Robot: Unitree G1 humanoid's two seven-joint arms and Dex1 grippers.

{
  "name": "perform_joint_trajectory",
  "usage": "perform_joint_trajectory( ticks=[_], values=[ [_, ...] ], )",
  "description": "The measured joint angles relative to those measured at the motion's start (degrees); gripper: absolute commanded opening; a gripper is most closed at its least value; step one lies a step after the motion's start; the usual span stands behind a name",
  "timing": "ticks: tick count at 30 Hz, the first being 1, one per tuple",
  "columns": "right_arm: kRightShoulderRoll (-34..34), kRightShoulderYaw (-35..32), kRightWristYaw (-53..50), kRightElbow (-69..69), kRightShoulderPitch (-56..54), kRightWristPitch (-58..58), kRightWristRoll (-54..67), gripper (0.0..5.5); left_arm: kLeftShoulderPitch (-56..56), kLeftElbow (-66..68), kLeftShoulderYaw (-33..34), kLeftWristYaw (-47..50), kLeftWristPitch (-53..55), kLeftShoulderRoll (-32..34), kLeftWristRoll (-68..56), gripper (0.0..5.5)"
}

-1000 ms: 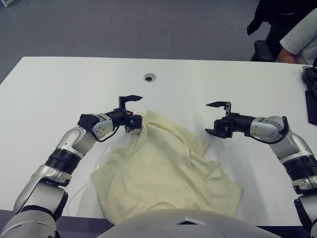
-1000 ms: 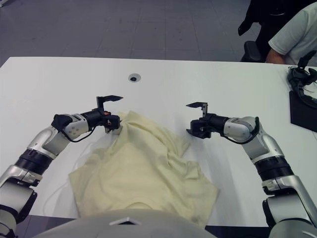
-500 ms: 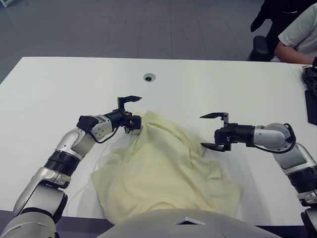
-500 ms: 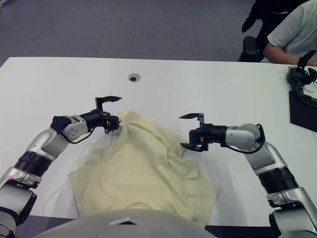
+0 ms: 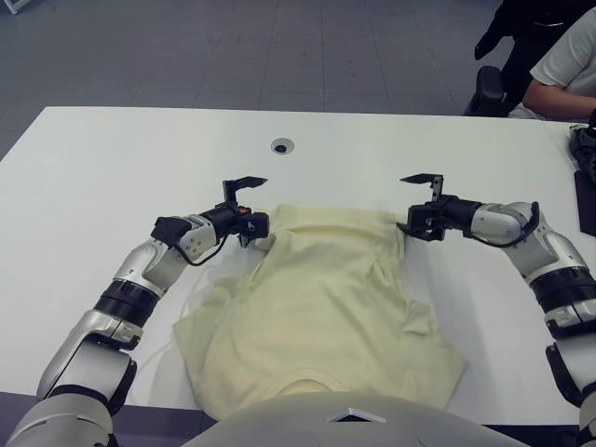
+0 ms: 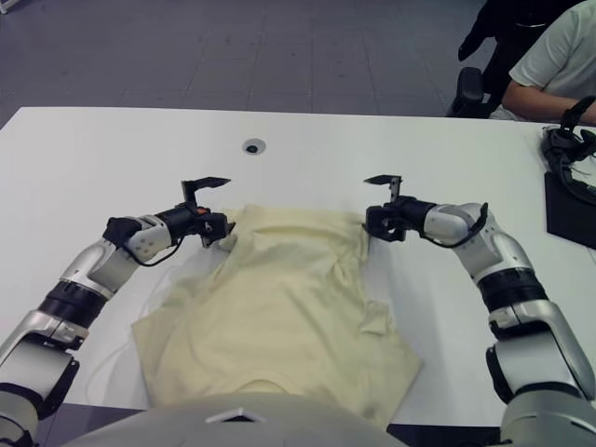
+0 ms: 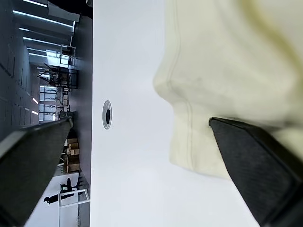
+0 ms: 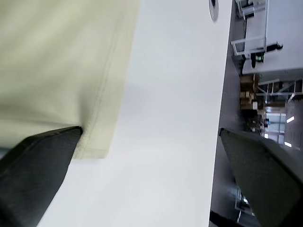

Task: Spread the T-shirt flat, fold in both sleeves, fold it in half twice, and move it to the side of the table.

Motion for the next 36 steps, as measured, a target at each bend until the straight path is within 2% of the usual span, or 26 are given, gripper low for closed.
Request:
perform_joint_trajectory(
  ticks=[7,15,23,30,34,36],
  values=[
    [6.64,1.54,-14.58,16.64,-7.61,-1.58,-3.89,5.38,-9.81,15.89,-2.98,7.92,1.96,-7.24,3.89,5.40],
    [8.32,3.06,-23.55,22.80,-9.47,-3.40,-5.98,5.38,-20.29,35.50,-8.15,22.28,3.66,-14.78,8.97,5.40],
    [8.73,4.72,-34.15,25.96,-10.91,-1.73,-10.23,5.38,-24.20,44.31,-14.89,34.67,8.99,-17.68,15.72,5.40],
    [8.61,1.42,-36.93,19.61,-9.92,-6.91,-6.51,5.38,-21.19,41.34,-12.13,37.06,8.06,-16.04,12.68,5.40],
    [7.33,-1.20,-26.87,7.23,-2.47,-9.73,2.77,5.38,-12.47,25.72,-11.01,37.33,9.01,-10.33,12.88,5.40],
    [5.89,-1.55,-17.91,-1.94,4.56,-8.66,9.71,5.38,-5.00,13.02,-9.40,35.32,11.30,-6.29,12.97,5.40]
  ],
)
